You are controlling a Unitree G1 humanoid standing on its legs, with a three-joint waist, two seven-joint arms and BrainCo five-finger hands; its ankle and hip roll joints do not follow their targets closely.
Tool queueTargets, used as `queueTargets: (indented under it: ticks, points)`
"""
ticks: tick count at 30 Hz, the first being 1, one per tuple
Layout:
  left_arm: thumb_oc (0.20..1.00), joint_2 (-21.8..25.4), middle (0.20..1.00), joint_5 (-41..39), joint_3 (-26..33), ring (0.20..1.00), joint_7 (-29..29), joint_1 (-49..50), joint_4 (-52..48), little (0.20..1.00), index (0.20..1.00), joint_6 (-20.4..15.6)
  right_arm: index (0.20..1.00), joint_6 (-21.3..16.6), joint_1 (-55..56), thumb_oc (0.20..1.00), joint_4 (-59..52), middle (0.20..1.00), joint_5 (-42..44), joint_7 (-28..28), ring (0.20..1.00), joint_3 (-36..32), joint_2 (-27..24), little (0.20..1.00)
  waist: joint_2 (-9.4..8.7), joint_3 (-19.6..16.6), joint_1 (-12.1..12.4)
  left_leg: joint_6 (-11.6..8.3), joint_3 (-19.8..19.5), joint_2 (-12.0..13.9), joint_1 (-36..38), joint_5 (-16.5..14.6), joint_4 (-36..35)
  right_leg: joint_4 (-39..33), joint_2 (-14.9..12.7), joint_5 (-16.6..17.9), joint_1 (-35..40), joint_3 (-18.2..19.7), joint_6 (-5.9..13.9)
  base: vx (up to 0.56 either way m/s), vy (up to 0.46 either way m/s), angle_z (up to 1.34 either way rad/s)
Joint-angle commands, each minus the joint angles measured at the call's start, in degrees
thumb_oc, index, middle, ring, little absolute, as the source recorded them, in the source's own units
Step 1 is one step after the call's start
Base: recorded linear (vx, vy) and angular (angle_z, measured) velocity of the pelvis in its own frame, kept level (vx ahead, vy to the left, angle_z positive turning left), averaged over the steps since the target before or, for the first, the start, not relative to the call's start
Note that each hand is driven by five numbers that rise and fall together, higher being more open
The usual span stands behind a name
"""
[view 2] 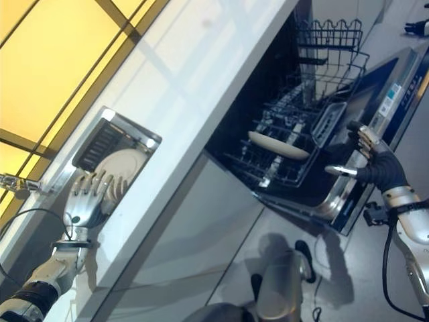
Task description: Pick up plates and place into dishwasher.
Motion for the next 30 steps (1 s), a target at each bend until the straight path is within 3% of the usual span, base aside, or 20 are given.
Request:
queueTargets:
  ticks: [1, 14, 20, 28, 29, 30]
  points:
    - [1.0, 0.78, 1.0, 0.33, -0.27, 1.0, 2.09, -3.58, 2.55, 1.0, 1.0, 3.3, 1.0, -2.03, -4.26, 1.0, -2.52, 1.0, 2.6, -0.35, 1.0, 0.25, -2.78, 1.0, -2.8, -1.06, 0.47, -0.53, 0.21, -2.65, -2.58, 0.24, 2.44, -18.0, 2.43, 15.37, -0.76, 2.94, 3.03, -0.01, 0.035, -0.05]
    - [1.0, -1.81, 1.0, -2.62, -1.08, 1.0, 4.88, -7.58, 8.81, 1.0, 1.0, 9.09, 1.0, -2.73, -8.07, 1.0, -0.84, 1.0, 3.04, -1.4, 1.0, 1.54, -5.66, 1.0, -4.68, 2.42, 0.31, -1.27, 0.68, -2.25, -7.77, 0.94, 4.47, -13.8, 3.41, 15.9, -9.45, 4.17, 2.48, -0.02, 0.026, -0.06]
    - [1.0, -1.64, 1.0, -6.36, 0.56, 1.0, 9.43, -9.63, 11.31, 1.0, 1.0, 12.78, 1.0, -3.17, -10.0, 1.0, -0.17, 1.0, 2.74, -1.67, 1.0, 3.42, -5.9, 1.0, -5.38, 3.26, 0.36, -1.54, 0.79, -2.03, -9.21, 1.34, 4.65, -12.49, 3.81, 16.25, -12.39, 4.37, 2.29, -0.02, 0.017, -0.06]
    - [1.0, -1.19, 1.0, -7.51, 1.04, 1.0, 11.52, -14.69, 11.64, 1.0, 1.0, 13.62, 1.0, -3.56, -11.37, 1.0, 0.38, 1.0, 1.59, -2.25, 1.0, 5.14, -4.9, 1.0, -5.87, 3.53, 0.24, -1.8, 0.55, -1.91, -9.74, 2.04, 4.27, -11.58, 3.82, 16.52, -13.77, 4.05, 2.34, 0.0, 0.004, -0.01]
    - [0.922, -1.07, 0.922, -7.94, 0.98, 0.922, 11.22, -15.18, 11.62, 0.922, 0.922, 13.48, 1.0, -3.49, -11.47, 1.0, 0.31, 1.0, 1.54, -2.3, 1.0, 5.25, -4.84, 1.0, -5.9, 3.58, 0.15, -1.81, 0.53, -1.91, -9.74, 2.04, 4.24, -11.49, 3.84, 16.55, -13.93, 4.09, 2.35, 0.0, 0.0, 0.0]
    - [0.369, -0.96, 0.369, -8.63, 0.83, 0.369, 11.11, -15.63, 11.8, 0.369, 0.369, 13.19, 1.0, -3.44, -11.53, 1.0, 0.28, 1.0, 1.38, -2.34, 1.0, 5.37, -4.74, 1.0, -5.93, 3.6, 0.06, -1.82, 0.53, -1.92, -9.67, 2.02, 4.18, -11.44, 3.87, 16.58, -14.02, 4.12, 2.36, 0.0, 0.0, 0.0]
